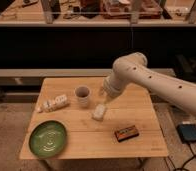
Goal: Place the eraser on the white sponge
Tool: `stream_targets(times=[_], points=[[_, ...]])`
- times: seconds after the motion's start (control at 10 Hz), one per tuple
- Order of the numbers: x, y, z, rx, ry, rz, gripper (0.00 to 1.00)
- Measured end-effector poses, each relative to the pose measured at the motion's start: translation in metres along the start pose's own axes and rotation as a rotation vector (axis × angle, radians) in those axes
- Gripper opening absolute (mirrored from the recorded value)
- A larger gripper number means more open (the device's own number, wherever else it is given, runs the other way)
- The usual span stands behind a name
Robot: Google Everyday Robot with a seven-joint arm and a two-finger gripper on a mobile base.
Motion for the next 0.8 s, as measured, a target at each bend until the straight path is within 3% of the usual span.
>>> stream_targets(times=[0.2,0.4,0.6,0.8], points=[[0.009,0.010,0.010,-0.084,-0.016,-0.009,0.76],[0.034,0.048,0.013,-0.145,-0.034,0.007,0.80],[0.041,0.081,0.027,-0.162,-0.051,0.022,0.80],[0.052,0.125,0.043,-0.146,-0.060,0.063,0.80]])
